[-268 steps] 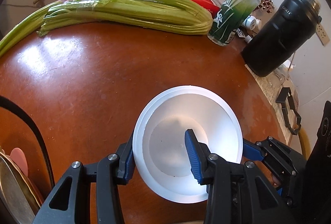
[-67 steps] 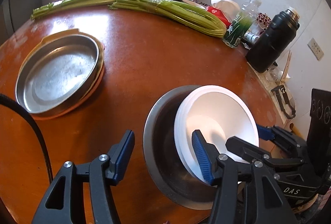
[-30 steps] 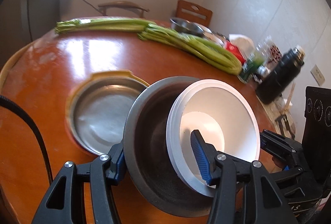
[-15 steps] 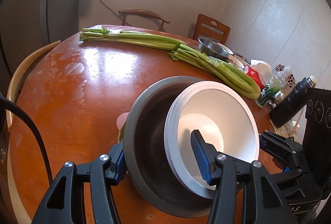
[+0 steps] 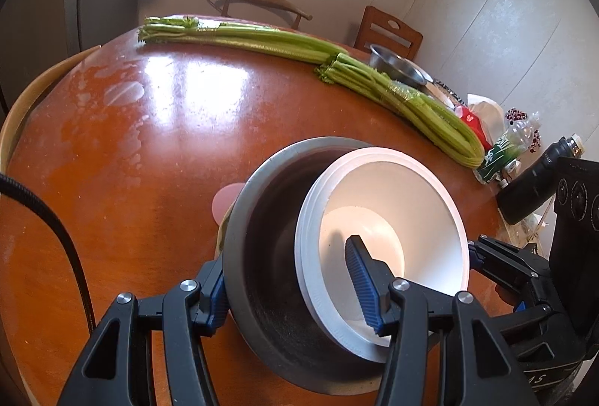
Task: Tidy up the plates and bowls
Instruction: 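Carry the steel bowl with nested red bowls onto the steel tray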
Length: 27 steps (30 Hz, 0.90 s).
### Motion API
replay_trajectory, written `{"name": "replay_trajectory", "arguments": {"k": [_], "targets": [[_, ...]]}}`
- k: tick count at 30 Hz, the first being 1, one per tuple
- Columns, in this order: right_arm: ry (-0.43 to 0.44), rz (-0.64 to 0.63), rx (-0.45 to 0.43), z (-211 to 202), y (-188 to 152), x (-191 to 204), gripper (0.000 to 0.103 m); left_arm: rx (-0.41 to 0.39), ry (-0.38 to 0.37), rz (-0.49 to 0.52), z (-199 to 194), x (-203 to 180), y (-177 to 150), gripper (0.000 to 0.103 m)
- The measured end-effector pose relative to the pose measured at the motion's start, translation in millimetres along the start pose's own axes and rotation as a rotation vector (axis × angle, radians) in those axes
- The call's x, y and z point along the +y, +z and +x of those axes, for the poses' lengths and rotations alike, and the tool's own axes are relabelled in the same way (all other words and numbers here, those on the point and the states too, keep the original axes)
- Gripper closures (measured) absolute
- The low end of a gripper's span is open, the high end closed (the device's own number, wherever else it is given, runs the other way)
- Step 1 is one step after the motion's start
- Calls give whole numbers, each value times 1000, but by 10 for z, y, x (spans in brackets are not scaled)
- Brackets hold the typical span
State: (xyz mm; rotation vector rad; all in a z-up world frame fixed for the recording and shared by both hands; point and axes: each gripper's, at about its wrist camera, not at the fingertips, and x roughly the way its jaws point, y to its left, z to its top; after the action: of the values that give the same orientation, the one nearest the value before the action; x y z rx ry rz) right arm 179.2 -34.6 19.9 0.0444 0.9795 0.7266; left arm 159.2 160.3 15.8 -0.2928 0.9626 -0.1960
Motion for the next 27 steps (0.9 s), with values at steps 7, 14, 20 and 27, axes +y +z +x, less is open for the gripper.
{"name": "replay_trajectory", "arguments": {"k": [7,14,20,27], "targets": [[3,8,12,47,-25,-31,37,7,8,3,64,7,-23,48],[5,13,18,69,-18,-40,37,5,12,7,85,21,-26,48],[1,7,16,74,-30,-26,37,-1,22,13,93,26,-32,48],[-21,-1,3,50,-29,-38,37,-6,49,19,115,49,-41,47]]}}
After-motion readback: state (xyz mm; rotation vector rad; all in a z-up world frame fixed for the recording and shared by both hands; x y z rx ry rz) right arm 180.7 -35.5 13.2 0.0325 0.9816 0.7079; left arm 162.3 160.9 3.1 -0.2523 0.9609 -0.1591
